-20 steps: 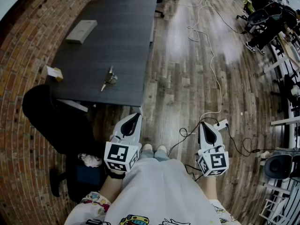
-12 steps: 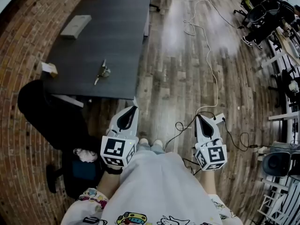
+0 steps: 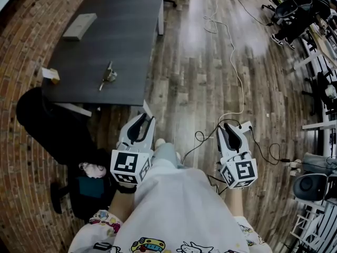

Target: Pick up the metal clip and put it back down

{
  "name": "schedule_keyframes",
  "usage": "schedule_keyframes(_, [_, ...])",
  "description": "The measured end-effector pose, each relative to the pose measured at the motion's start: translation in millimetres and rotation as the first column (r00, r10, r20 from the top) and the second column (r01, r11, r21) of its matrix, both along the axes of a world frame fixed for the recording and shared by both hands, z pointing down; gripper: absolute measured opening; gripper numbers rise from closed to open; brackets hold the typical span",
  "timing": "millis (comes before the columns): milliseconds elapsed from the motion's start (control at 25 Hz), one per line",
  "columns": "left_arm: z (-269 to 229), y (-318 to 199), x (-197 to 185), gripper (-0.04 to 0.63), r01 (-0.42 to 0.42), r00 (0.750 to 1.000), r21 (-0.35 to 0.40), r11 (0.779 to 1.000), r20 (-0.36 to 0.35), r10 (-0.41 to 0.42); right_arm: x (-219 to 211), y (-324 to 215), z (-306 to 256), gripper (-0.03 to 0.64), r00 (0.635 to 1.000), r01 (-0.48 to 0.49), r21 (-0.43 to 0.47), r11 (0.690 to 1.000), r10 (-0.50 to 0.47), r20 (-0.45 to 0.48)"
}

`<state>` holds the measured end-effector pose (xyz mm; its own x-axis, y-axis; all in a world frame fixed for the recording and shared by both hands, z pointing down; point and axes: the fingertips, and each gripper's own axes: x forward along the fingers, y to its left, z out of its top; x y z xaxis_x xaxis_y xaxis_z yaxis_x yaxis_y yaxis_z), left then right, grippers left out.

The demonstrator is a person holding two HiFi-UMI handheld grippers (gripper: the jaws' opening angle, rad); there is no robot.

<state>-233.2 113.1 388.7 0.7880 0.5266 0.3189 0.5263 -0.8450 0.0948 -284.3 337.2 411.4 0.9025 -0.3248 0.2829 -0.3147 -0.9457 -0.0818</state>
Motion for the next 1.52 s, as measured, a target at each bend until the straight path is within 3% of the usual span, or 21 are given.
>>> schedule_keyframes(320, [18,3,38,0.127,0.011,0.999,0.008,1.000,0.037,-0.011,34,0,20,0.140,0.997,0.035,0.020,0.999,-0.037,0.063])
schedule_keyframes(760, [13,-5,173,0.162,0.044,0.999,-0.008,0.999,0.022,-0.044,171,-5,12,0.173,0.997,0.052,0.044,0.998,-0.055,0.053])
schedule_keyframes(1000, [9,-12,224,0.182,0.063,0.998,-0.002,0.998,0.021,-0.063,225,-9,12,0.191,0.996,0.063,0.069,0.996,-0.067,0.062])
schedule_keyframes(1280, [10,-29,257,0.202,0.098,0.995,-0.012,0.995,0.022,-0.098,268,-27,12,0.201,0.992,0.106,0.070,0.992,-0.110,0.063])
schedule_keyframes(1520, [13,-61,266,0.210,0.219,0.975,-0.031,0.975,0.037,-0.218,307,-61,7,0.209,0.963,0.256,0.046,0.965,-0.259,0.074])
